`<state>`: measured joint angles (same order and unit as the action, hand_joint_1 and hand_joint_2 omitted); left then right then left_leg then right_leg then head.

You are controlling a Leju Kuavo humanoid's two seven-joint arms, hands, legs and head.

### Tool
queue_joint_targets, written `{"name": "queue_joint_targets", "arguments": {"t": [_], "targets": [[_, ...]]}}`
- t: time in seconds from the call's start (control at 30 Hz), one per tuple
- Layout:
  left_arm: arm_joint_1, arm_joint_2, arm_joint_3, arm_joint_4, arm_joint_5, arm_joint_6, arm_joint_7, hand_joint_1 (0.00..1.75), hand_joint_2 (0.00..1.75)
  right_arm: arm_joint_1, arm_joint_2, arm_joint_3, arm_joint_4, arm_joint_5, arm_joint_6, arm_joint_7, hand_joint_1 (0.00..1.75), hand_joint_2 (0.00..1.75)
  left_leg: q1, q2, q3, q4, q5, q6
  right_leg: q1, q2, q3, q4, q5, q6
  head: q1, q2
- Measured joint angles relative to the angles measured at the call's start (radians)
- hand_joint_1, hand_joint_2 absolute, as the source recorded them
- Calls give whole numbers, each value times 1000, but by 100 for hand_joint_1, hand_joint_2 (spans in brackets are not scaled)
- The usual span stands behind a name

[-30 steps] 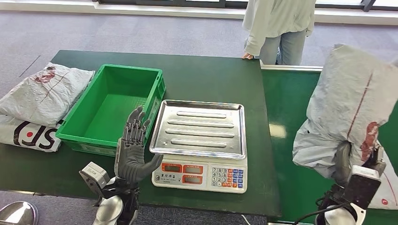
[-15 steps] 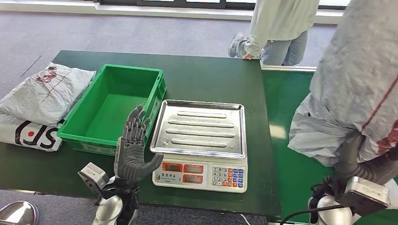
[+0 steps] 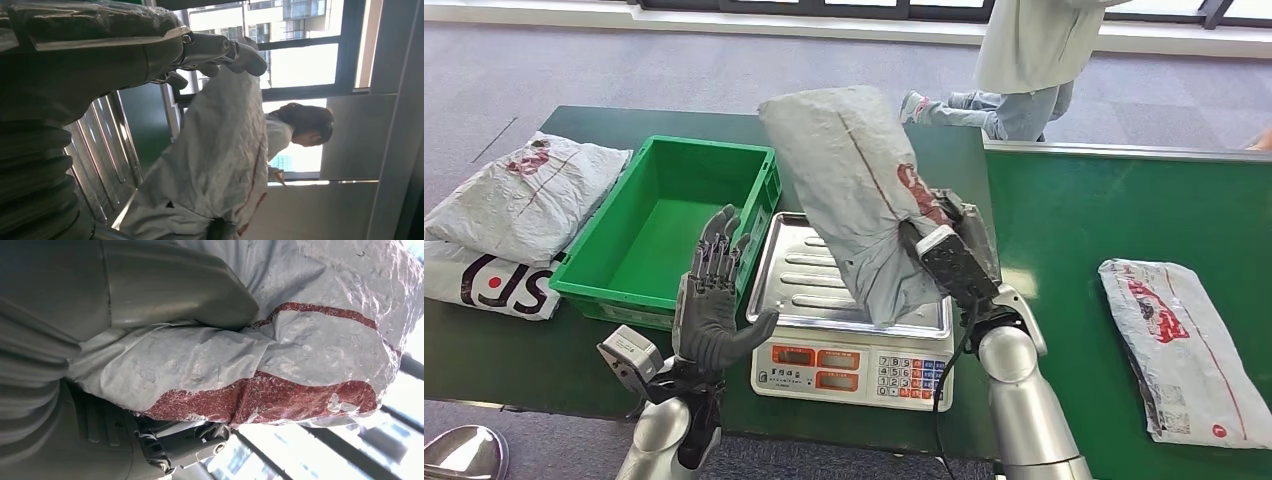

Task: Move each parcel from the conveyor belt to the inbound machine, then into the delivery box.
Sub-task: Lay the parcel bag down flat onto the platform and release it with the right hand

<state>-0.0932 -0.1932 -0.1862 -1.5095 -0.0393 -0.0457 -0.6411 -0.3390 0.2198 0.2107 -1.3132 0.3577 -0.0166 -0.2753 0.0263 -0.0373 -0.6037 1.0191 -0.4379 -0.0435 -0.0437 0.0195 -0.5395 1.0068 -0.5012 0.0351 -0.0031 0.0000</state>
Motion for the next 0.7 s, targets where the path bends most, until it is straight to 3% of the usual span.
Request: {"name": "queue_joint_targets", "arguments": {"t": [0.17, 0.2, 0.3, 0.33, 0.5, 0.7], "targets": [[-1, -2, 0, 0, -1, 1, 4, 0, 175, -30, 8, 65, 114, 8, 14, 11, 173, 175, 0, -1, -3, 0, 0, 0, 0, 0, -2, 0, 0, 0, 0, 0], [-1, -2, 0, 0, -1, 1, 4, 0, 175, -33, 9, 72, 128, 10, 16, 13, 142, 175, 0, -1, -3, 0, 0, 0, 0, 0, -2, 0, 0, 0, 0, 0], [-1, -2, 0, 0, -1, 2, 5, 0, 175, -47, 8, 91, 165, 31, 32, 29, 13, 175, 0, 0, -3, 0, 0, 0, 0, 0, -3, 0, 0, 0, 0, 0], [0, -2, 0, 0, -2, 2, 6, 0, 175, -53, 8, 98, 177, 48, 40, 39, 0, 175, 0, 0, -3, 0, 0, 0, 0, 0, -3, 0, 0, 0, 0, 0], [0, -3, 0, -1, -9, 12, 18, 0, 175, -84, 7, 149, 251, 157, 62, 106, 0, 175, 0, 0, -3, 0, 0, 0, 0, 0, -3, 0, 0, 0, 0, 0], [2, -7, 0, -5, -11, 16, 27, 0, 175, -99, 7, 172, 294, 190, 54, 114, 0, 175, 0, 0, -3, 0, 0, 0, 0, 0, -3, 0, 0, 0, 0, 0]]}}
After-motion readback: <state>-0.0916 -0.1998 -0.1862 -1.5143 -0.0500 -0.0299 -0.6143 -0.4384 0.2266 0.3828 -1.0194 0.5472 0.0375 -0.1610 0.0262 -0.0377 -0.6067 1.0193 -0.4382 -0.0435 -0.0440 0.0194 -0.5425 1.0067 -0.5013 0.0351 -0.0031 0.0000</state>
